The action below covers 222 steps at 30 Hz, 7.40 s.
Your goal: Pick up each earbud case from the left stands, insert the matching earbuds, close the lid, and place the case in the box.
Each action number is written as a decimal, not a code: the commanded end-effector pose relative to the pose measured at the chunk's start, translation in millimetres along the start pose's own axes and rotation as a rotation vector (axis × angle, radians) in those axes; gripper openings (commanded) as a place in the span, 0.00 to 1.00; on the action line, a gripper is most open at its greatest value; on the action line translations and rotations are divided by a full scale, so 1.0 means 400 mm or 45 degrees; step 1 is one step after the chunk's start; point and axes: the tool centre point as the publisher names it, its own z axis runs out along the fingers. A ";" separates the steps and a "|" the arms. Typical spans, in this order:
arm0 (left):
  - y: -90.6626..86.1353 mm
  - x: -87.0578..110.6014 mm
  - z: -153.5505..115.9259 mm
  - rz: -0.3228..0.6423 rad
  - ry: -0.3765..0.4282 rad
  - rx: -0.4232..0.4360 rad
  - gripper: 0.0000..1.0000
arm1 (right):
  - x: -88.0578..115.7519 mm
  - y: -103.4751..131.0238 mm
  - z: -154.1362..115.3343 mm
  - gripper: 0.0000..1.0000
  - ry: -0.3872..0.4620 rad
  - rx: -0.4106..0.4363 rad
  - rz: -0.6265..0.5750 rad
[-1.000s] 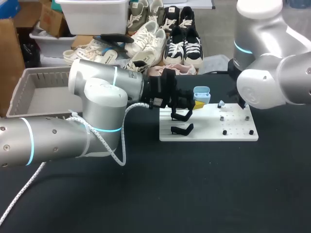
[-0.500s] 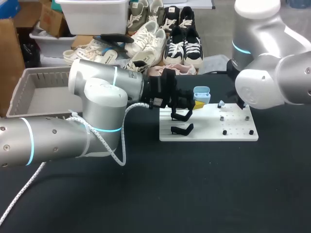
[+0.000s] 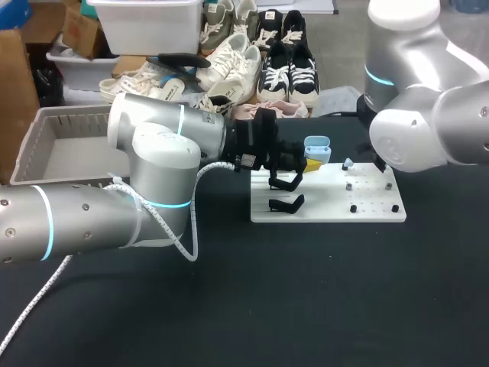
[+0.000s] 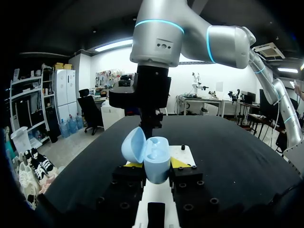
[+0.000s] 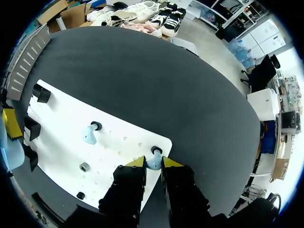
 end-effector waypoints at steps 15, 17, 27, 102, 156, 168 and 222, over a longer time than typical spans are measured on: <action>0.002 0.001 0.001 0.000 -0.001 0.000 0.00 | 0.018 0.004 -0.025 0.00 -0.013 -0.018 0.016; 0.002 0.001 0.001 0.000 -0.001 0.000 0.00 | 0.030 0.004 -0.042 0.00 -0.026 -0.018 0.026; 0.002 0.001 0.001 0.000 -0.001 0.000 0.00 | 0.087 0.019 -0.134 0.00 -0.061 0.005 0.008; 0.002 0.001 0.001 0.000 -0.001 0.000 0.00 | 0.012 0.304 -0.429 0.00 0.052 -0.225 0.930; 0.002 0.001 0.001 0.000 -0.001 0.000 0.00 | -0.043 0.339 -0.344 0.00 0.110 -0.230 0.932; 0.002 0.001 0.001 0.000 -0.001 0.000 0.00 | -0.044 0.333 -0.339 0.00 0.119 -0.230 0.934; 0.002 0.001 0.001 0.000 -0.001 0.000 0.00 | -0.057 0.340 -0.304 0.00 0.159 -0.262 0.930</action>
